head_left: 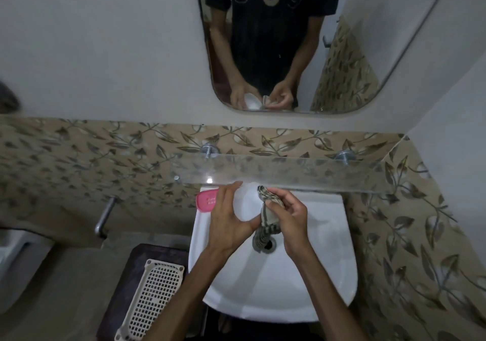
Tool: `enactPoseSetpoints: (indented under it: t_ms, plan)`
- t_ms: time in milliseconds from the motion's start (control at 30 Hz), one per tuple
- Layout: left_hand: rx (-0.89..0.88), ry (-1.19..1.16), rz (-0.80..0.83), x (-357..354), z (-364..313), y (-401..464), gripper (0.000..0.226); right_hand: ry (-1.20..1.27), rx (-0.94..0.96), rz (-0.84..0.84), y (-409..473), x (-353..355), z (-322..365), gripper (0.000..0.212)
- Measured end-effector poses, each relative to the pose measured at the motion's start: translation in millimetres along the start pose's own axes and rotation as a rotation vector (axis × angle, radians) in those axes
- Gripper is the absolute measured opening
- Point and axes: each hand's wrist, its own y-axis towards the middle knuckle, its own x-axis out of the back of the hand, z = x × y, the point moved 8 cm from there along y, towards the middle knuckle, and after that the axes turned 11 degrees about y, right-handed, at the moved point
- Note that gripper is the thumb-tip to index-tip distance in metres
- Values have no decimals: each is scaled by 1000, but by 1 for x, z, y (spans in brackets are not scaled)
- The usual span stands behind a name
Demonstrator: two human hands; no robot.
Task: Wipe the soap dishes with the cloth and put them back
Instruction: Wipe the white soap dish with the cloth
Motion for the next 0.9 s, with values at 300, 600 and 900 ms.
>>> enactPoseSetpoints:
  t_ms: [300,600,900]
  plan:
    - [50,-657,56,28,-37,0,79,38,35,113,-8,-39,11,31]
    - [504,-1216,232,29,-59,24,50,-122,201,202,-3,-57,42,26]
    - [632,-1264,541,30,-60,26,55,-412,391,401,-9,-83,69,30]
